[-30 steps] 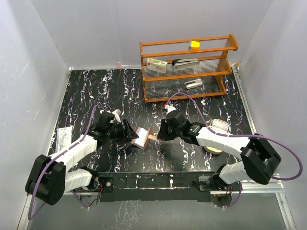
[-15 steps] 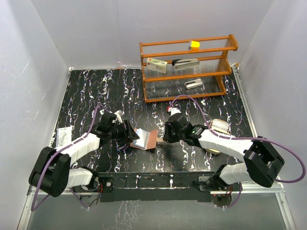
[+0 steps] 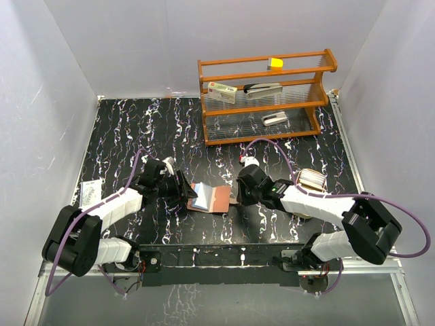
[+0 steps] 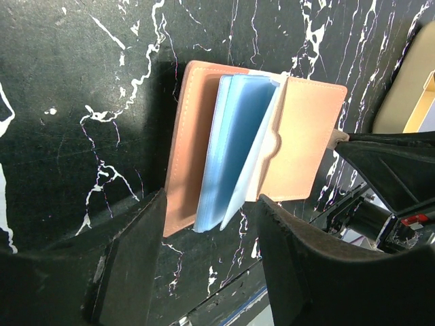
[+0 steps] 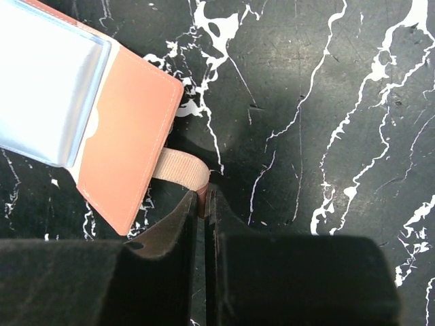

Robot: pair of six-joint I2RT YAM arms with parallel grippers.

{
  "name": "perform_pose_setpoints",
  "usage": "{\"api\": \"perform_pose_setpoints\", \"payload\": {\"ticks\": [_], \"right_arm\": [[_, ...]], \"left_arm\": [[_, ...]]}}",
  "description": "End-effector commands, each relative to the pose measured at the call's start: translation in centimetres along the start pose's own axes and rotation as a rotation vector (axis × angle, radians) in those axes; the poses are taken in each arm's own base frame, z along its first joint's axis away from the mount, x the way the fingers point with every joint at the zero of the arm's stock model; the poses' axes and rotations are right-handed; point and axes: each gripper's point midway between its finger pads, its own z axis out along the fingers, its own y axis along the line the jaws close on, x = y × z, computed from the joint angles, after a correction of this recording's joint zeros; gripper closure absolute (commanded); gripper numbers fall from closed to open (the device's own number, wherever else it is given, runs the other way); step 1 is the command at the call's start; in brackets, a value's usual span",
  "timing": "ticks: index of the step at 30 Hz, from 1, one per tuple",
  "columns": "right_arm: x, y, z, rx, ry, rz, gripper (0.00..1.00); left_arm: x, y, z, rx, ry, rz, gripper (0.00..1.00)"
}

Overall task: Put the credit cards into the card holder
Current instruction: Open the card holder at the center of the board.

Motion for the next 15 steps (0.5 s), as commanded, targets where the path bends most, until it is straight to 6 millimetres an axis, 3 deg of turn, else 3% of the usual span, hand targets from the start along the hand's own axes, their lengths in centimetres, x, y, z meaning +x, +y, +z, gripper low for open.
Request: {"api": "perform_pose_setpoints", "payload": {"ticks": [1, 7, 15], "right_arm": [[-0.6, -0.4, 0.5, 0.027, -0.027, -0.004, 1.00], [-0.4, -0.9, 0.6, 0.044, -0.029, 0.004, 1.00], [-0.6, 0.4, 0.4, -0.029, -0.037, 0.004, 1.00]], "left_arm": [[0.0, -0.1, -0.2, 0.006, -0.002, 0.017, 0.46], [0.3, 0.1, 0.0, 0.008, 0.008, 0.014, 0.46], [0.5, -2.0, 0.5, 0.136, 0.028, -0.010, 0.46]]}}
